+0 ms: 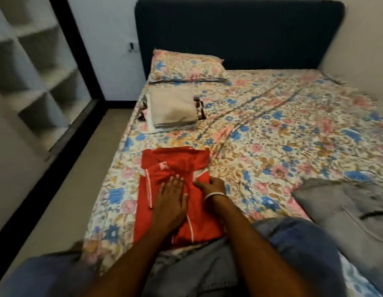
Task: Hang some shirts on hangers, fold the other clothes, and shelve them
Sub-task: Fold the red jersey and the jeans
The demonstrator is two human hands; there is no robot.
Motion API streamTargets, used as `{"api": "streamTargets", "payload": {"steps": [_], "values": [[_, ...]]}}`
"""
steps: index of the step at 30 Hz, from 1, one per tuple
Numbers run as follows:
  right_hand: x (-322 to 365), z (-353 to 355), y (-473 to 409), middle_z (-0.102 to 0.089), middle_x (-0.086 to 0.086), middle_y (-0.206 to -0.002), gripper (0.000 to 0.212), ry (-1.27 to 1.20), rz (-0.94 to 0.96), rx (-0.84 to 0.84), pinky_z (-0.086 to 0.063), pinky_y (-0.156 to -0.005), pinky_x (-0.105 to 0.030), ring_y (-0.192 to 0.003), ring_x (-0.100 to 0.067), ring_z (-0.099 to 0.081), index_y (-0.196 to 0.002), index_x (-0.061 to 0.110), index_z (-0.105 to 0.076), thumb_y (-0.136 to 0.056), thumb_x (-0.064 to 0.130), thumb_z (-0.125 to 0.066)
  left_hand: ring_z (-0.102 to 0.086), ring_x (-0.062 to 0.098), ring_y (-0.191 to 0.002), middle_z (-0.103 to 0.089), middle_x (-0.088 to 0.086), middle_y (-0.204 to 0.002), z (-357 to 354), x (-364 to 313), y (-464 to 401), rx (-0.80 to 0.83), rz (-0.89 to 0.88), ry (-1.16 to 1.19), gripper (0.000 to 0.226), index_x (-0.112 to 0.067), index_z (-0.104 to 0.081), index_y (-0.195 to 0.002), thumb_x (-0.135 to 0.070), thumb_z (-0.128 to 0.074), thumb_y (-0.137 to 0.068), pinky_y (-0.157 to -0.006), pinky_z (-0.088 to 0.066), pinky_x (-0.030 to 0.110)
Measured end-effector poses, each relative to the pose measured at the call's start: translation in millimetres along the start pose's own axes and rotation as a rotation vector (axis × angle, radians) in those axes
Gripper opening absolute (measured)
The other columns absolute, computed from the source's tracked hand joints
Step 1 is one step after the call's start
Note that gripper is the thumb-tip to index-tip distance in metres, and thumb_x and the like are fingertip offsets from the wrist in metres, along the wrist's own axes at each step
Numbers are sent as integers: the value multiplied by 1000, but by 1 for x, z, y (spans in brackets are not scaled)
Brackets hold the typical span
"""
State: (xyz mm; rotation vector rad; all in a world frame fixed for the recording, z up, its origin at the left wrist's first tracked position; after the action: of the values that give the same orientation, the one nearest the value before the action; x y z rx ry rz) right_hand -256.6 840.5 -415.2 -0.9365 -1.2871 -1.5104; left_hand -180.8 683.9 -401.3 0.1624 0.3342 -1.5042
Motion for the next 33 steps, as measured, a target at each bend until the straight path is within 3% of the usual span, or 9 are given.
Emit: {"api": "streamTargets", "payload": {"steps": [4, 9, 12, 17, 21, 25, 28, 31, 33], "values": [[16, 15, 12, -77, -2, -85, 18, 220, 70, -38, -60, -78, -42, -77, -21, -72, -86, 19, -76, -78, 34, -81, 2, 11, -155, -7, -4, -169, 4, 6, 4, 25, 84, 46, 66, -23, -14, -162, -50, -11, -102, -124, 9, 31], [76, 93, 55, -72, 8, -97, 23, 248, 228, -269, -56, -81, -30, -85, -9, -67, -105, 25, -72, -84, 32, -76, -49, 31, -132, -52, 13, -145, 37, -56, -15, -105, -1, 317, 52, -11, -49, -145, -26, -51, -95, -112, -37, 44], [99, 175, 90, -71, 15, -85, 13, 119, 347, -464, -57, -72, -21, -74, 4, -66, -96, 26, -75, -85, 32, -77, -58, 22, -119, -59, 3, -134, 46, -140, -32, -111, -154, 510, 42, -18, -58, -135, -17, -67, -94, -96, -50, 41], [45, 336, 151, -69, 3, -87, 16, 76, 238, -947, -51, -78, -27, -86, -17, -68, -97, 18, -70, -82, 18, -77, -52, 22, -131, -51, 3, -144, -5, -320, -61, 284, -333, 587, 54, -17, -55, -141, -33, -72, -93, -100, -40, 28], [-28, 423, 189, -61, -15, -126, 55, 360, -216, -1207, -47, -98, -47, -120, -37, -55, -124, 17, -62, -75, 33, -80, -38, 32, -145, -37, 11, -159, -86, -414, -58, 558, -388, 501, 92, -16, -35, -155, -60, -72, -84, -114, -36, 39], [-75, 453, 196, -46, -23, -140, 90, 199, -425, -1153, -46, -99, -49, -125, -43, -49, -139, 11, -40, -68, 41, -87, -31, 41, -144, -28, 17, -161, -132, -409, -64, 479, -363, 220, 127, -13, -15, -160, -89, -59, -68, -114, -32, 58], [-89, 461, 180, -64, -16, -123, 82, -148, -379, -1065, -51, -92, -39, -106, -32, -64, -126, 2, -56, -61, 34, -96, -34, 44, -140, -27, 21, -157, -123, -401, -68, 451, -327, 356, 137, -14, 0, -162, -83, -70, -66, -110, -38, 53], [-106, 466, 165, -74, -15, -108, 84, -474, -398, -924, -56, -90, -53, -93, -32, -71, -110, 5, -71, -40, 39, -102, -52, 36, -128, -47, 17, -145, -125, -391, -67, 487, -228, 499, 128, -12, -25, -157, -77, -79, -61, -101, -48, 43], [-108, 457, 158, -74, -18, -110, 92, -613, -430, -726, -53, -93, -62, -98, -42, -71, -116, 7, -72, -36, 41, -101, -64, 26, -107, -65, 9, -122, -125, -384, -67, 516, -158, 625, 95, -13, -56, -134, -68, -85, -62, -88, -55, 37]]}}
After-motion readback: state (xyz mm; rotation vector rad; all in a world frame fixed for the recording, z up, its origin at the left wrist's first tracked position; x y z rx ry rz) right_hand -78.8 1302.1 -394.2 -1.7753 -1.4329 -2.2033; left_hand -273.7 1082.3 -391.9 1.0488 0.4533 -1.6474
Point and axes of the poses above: each hand's wrist, its own y-axis away from the middle knuckle, its own z-axis out of the back of the hand, x = y × z, the point moved 8 cm from there along -y, towards the middle knuckle
